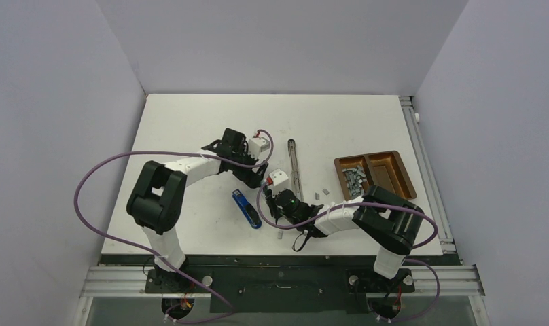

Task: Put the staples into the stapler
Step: Close the stapler at the center of the board.

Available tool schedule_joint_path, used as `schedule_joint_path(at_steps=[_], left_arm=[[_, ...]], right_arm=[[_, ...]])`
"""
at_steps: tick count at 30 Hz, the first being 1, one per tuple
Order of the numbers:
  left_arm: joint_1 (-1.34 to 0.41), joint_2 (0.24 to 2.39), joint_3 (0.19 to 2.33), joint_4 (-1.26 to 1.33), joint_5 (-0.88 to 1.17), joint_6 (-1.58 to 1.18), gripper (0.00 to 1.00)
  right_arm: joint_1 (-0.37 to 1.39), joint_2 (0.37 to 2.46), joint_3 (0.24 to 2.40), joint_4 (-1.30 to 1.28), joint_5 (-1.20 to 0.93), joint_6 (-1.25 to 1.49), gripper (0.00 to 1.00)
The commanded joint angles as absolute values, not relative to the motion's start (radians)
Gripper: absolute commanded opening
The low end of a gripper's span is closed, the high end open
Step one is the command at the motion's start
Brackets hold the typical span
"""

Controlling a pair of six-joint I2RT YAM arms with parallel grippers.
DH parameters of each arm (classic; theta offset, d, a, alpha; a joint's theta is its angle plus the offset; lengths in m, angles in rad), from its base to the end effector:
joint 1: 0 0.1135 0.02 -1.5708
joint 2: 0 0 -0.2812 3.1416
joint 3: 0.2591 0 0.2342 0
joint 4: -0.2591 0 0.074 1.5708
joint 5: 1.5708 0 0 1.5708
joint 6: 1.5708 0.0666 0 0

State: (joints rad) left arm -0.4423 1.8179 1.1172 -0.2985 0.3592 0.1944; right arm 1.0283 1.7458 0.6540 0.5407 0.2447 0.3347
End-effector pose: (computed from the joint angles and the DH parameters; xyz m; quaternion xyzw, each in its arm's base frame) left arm 0.3282 -0.1814 0.1714 0.3433 0.8808 -0.2044 0.2541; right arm 0.1918 0.2868 0.1446 -0.2384 0.8350 0.2224 0.4433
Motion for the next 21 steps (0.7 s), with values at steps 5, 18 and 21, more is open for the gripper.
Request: schedule_joint_path(at_steps=[5, 18, 21], left_arm=[[-0.472, 1.738, 1.133, -0.295, 0.467, 0.286, 0.83], [-0.498, 1.651, 1.121, -0.390, 0.422, 0.416, 0.83], [-0.486, 1.642, 1.160, -0.427, 0.412, 0.405, 0.84]], right_arm=[[1.052, 1.790, 0.644, 0.525, 0.164, 0.366, 0.09], [1.057, 1.774, 0.654, 0.525, 0.193, 0.359, 0.16], [1.062, 1.738, 0.654, 0.515, 0.213, 0.358, 0.29]])
